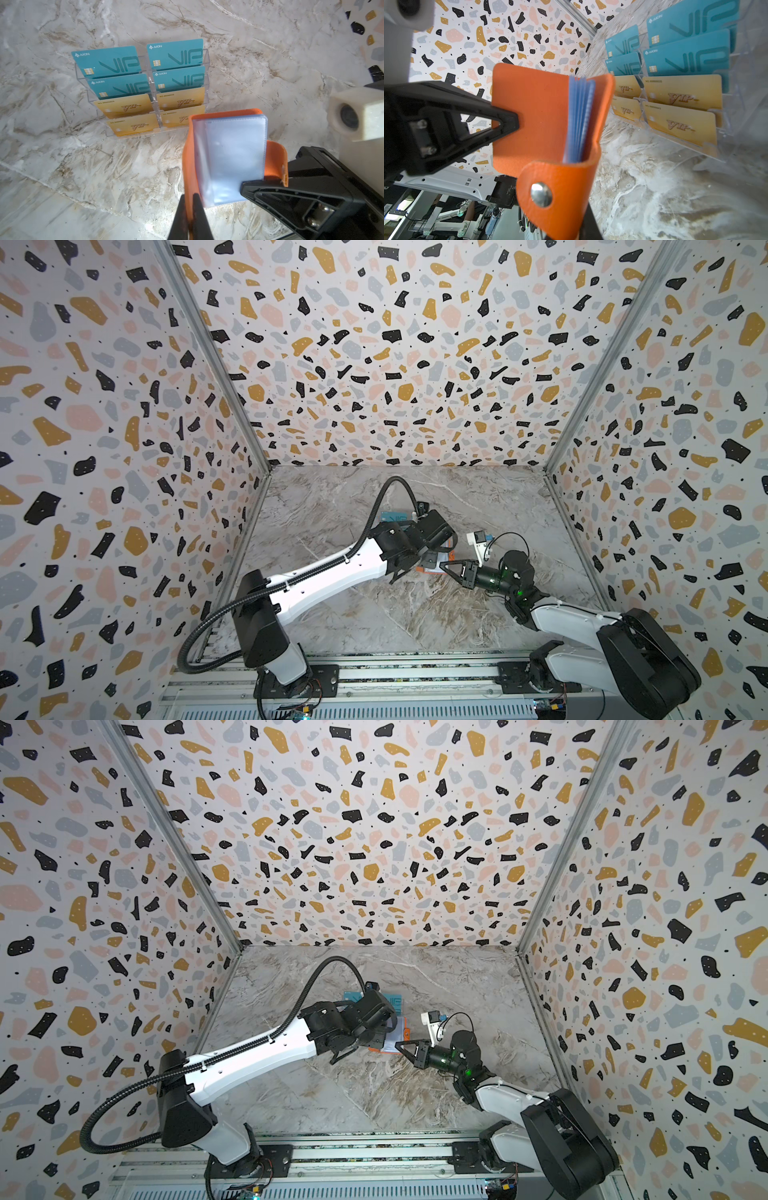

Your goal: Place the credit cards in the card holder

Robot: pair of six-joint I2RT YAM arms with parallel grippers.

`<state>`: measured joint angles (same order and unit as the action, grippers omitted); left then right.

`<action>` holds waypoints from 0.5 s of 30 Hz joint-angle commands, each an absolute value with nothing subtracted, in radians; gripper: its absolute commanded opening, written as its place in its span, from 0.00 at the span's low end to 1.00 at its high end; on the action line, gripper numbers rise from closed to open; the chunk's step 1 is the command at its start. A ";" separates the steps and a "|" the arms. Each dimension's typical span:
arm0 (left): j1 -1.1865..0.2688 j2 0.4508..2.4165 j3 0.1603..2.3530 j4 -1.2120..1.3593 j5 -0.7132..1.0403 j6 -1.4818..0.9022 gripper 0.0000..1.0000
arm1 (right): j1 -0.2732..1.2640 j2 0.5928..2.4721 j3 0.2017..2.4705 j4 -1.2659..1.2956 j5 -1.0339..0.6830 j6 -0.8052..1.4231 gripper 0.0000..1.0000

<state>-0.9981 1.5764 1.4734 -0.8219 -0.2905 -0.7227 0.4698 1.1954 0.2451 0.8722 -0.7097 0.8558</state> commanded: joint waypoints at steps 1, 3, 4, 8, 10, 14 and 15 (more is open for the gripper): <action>-0.959 1.523 1.424 -0.744 -0.184 -0.665 0.00 | 0.474 1.149 0.225 0.805 -0.701 0.857 0.09; -0.944 1.511 1.399 -0.723 -0.120 -0.648 0.00 | 0.475 1.127 0.213 0.772 -0.696 0.856 0.16; -0.938 1.508 1.382 -0.710 -0.085 -0.643 0.00 | 0.477 1.112 0.205 0.752 -0.695 0.853 0.19; -0.926 1.500 1.287 -0.625 0.059 -0.637 0.00 | 0.489 1.038 0.187 0.613 -0.675 0.811 0.43; -0.919 1.495 1.226 -0.577 0.110 -0.652 0.00 | 0.492 0.990 0.175 0.517 -0.647 0.778 0.54; -0.896 1.463 1.057 -0.427 0.184 -0.702 0.00 | 0.492 0.861 0.162 0.346 -0.575 0.738 0.54; -0.888 1.456 1.023 -0.393 0.206 -0.716 0.00 | 0.492 0.838 0.165 0.322 -0.560 0.735 0.53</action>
